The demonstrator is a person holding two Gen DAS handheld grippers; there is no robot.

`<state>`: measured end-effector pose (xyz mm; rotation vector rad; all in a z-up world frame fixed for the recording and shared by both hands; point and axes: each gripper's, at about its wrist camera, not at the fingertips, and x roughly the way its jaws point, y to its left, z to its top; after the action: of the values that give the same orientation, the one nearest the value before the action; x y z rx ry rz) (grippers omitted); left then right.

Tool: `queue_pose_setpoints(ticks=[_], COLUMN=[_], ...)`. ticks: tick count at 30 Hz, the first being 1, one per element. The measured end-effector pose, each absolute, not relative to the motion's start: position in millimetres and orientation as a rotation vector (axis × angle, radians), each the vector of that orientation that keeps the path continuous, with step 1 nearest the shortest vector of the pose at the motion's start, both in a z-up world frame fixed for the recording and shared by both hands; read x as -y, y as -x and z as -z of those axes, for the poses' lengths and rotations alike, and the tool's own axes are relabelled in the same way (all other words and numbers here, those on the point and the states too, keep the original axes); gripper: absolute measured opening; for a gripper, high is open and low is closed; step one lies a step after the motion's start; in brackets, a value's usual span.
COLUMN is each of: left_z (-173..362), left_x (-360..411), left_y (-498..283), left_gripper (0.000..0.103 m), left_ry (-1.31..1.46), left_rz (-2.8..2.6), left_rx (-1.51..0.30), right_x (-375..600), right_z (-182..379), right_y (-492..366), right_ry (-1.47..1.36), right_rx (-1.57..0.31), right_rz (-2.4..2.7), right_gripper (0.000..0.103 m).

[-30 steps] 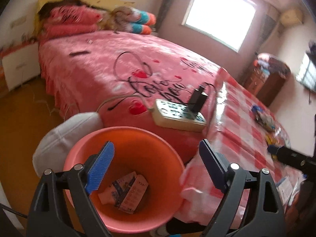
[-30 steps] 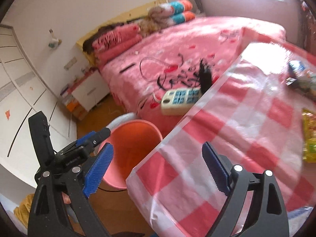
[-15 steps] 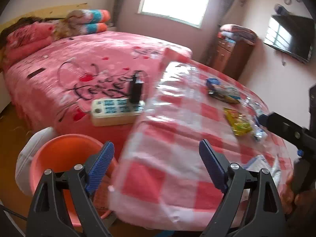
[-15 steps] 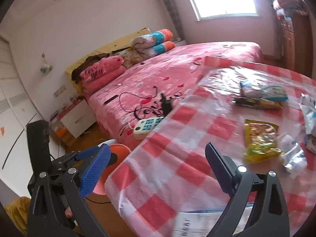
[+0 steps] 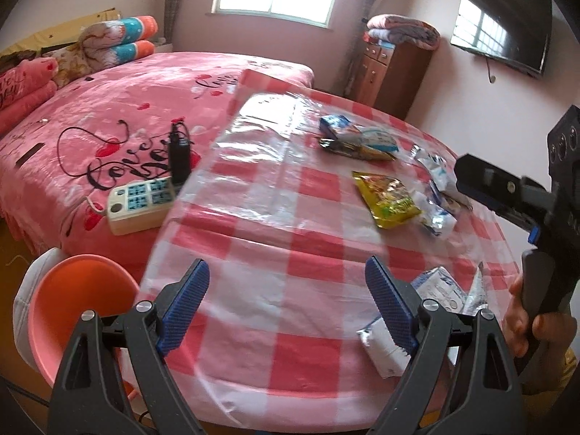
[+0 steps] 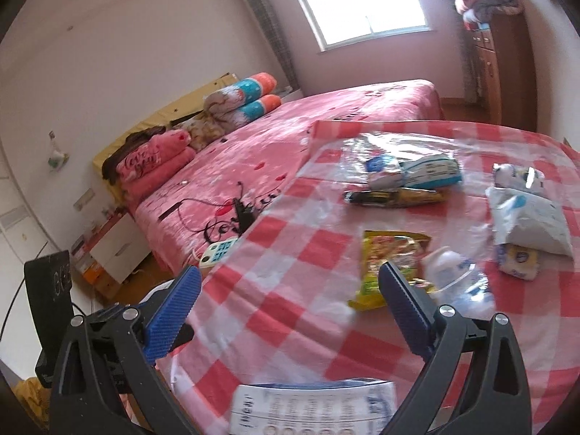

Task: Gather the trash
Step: 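Move both open tools back over the remaining trash on the sheet, then grasp the yellow snack bag with the left tool while the right tool grasps the white MAGIC bottle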

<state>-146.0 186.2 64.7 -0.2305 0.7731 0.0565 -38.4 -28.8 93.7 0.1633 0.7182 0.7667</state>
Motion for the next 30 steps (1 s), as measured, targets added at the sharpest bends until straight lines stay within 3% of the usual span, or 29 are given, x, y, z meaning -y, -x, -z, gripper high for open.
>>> queue_pose_setpoints(ticks=[30], left_z=[-58], left_x=[-73], left_y=[104], left_gripper=[0.088], left_ry=[0.065], left_rz=[0.218], left_rx=[-0.899], right_x=[164], right_z=[-41], right_y=[-43], right_ry=[-0.326], right_rx=[-0.841], right_rz=[-0.543], right_gripper=[0.097])
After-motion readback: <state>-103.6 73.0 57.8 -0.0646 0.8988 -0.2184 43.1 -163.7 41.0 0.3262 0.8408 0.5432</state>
